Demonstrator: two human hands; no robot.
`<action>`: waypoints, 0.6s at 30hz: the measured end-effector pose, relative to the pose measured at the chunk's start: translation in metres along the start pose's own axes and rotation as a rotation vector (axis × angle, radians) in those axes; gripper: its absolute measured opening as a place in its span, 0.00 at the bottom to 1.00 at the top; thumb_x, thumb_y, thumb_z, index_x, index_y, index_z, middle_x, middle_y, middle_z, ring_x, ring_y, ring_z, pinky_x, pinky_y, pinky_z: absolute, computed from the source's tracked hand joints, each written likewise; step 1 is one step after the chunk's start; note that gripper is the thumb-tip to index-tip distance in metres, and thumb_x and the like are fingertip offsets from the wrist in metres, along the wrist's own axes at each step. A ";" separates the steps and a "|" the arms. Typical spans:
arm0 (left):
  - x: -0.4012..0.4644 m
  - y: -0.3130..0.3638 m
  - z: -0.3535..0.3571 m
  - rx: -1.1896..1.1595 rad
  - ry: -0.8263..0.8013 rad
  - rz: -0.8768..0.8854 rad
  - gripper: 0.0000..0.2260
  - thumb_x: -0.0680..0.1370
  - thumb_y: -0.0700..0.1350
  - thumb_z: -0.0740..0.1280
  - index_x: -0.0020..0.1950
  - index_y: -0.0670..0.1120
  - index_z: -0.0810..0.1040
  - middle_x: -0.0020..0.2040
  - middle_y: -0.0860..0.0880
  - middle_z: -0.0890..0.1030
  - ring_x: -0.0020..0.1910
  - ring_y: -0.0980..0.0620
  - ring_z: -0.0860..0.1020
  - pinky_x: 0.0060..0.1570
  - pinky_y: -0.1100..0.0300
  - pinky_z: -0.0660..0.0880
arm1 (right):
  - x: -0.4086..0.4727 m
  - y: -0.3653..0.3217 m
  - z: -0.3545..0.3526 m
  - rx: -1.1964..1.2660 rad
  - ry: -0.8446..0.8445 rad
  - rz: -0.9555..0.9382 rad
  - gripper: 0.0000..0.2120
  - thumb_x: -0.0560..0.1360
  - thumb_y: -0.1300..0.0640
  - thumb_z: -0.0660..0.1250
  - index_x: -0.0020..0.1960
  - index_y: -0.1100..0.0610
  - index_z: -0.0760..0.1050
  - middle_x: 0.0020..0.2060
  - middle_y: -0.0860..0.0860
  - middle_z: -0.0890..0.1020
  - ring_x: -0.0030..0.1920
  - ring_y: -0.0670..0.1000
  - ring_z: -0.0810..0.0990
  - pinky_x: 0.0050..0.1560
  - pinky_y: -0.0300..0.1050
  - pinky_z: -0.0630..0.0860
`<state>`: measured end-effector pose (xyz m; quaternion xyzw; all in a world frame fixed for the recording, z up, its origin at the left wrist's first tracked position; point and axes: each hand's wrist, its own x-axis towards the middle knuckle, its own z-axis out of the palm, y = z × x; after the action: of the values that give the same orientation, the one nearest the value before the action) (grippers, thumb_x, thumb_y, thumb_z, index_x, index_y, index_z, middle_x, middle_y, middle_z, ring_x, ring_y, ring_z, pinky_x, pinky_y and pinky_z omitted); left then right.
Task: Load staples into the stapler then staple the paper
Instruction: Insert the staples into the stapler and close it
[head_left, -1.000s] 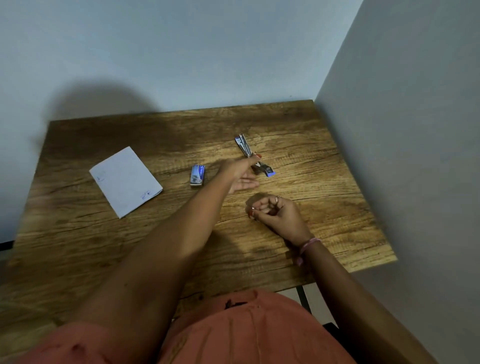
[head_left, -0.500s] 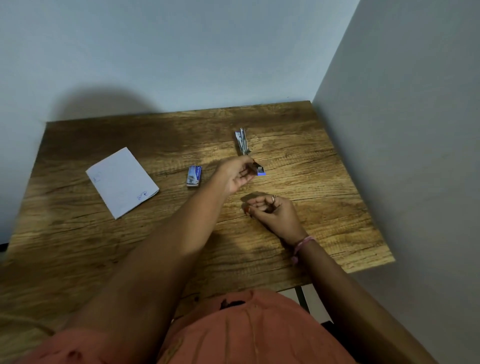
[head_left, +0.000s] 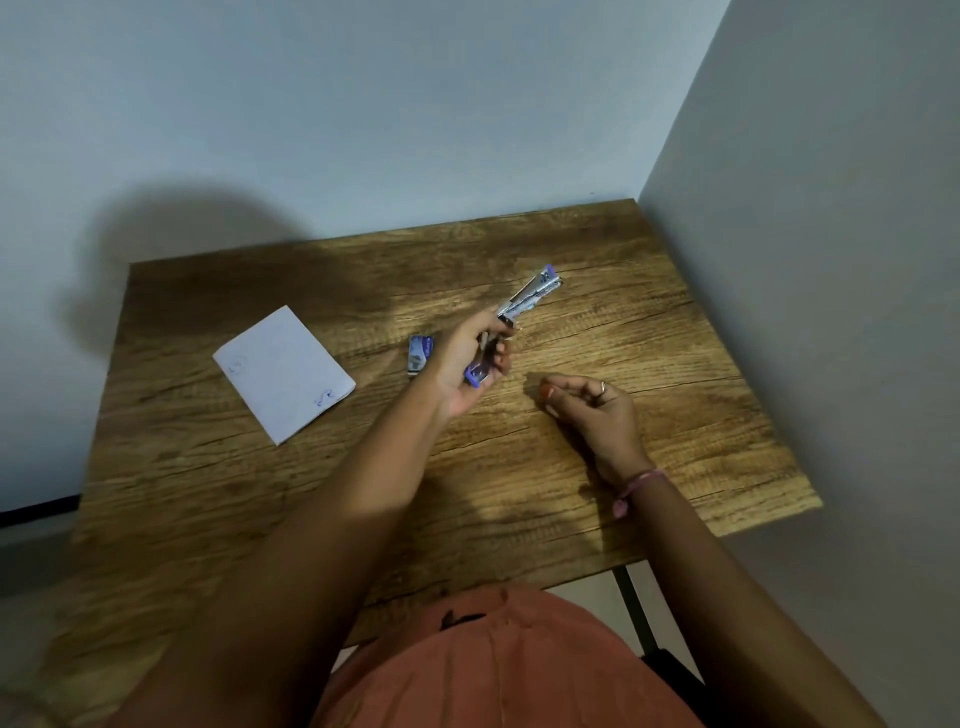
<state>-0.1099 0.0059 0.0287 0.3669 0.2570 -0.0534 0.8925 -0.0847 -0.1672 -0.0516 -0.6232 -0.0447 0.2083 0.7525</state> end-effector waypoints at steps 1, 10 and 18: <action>-0.004 0.000 -0.001 -0.025 -0.036 -0.013 0.07 0.77 0.36 0.56 0.42 0.40 0.72 0.35 0.49 0.71 0.25 0.60 0.68 0.23 0.70 0.64 | -0.001 -0.001 0.001 0.035 0.014 0.016 0.06 0.71 0.66 0.71 0.47 0.59 0.83 0.44 0.56 0.86 0.45 0.49 0.84 0.44 0.36 0.79; -0.031 0.000 -0.012 -0.096 -0.154 -0.067 0.16 0.78 0.45 0.55 0.60 0.37 0.73 0.32 0.51 0.75 0.25 0.59 0.69 0.19 0.70 0.65 | -0.021 -0.017 0.018 0.292 0.086 0.130 0.08 0.73 0.69 0.66 0.49 0.62 0.80 0.40 0.52 0.86 0.43 0.46 0.85 0.43 0.34 0.80; -0.044 -0.003 -0.014 -0.025 -0.110 -0.111 0.18 0.81 0.46 0.56 0.63 0.36 0.73 0.31 0.52 0.75 0.23 0.61 0.70 0.19 0.71 0.63 | -0.031 -0.044 0.035 0.459 -0.012 0.096 0.10 0.69 0.66 0.67 0.46 0.59 0.84 0.43 0.54 0.86 0.46 0.48 0.85 0.45 0.35 0.79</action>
<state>-0.1544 0.0096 0.0400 0.3376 0.2282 -0.1196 0.9053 -0.1133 -0.1522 0.0047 -0.4359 0.0291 0.2524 0.8634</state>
